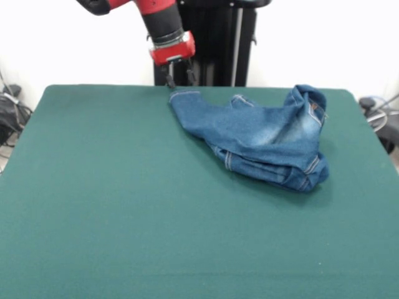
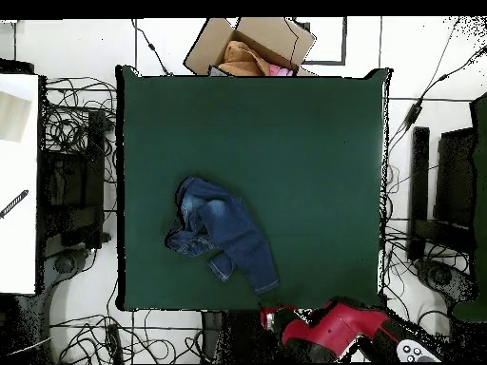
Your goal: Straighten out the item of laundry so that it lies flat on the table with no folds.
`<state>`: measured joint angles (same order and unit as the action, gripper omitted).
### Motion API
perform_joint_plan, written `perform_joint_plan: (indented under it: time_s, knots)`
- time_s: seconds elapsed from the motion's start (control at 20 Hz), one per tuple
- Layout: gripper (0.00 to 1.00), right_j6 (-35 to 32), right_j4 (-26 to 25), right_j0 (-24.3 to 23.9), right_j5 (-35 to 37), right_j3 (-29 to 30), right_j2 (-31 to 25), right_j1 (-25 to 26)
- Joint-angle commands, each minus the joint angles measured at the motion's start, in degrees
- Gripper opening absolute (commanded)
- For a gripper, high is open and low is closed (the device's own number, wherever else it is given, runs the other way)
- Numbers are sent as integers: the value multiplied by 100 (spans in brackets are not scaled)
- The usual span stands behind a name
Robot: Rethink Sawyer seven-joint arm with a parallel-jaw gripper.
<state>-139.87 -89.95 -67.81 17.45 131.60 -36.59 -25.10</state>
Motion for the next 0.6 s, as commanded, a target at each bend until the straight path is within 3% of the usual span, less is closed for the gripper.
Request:
perform_joint_plan:
  time_s: [0.05,0.2,0.6]
  knots:
    - [100,-1207,-1012,398,-159,-658,173,-113]
    - [100,-1553,-1367,355,26,-639,11,-58]
    - [100,-3065,-2645,-442,1461,317,-1461,187]
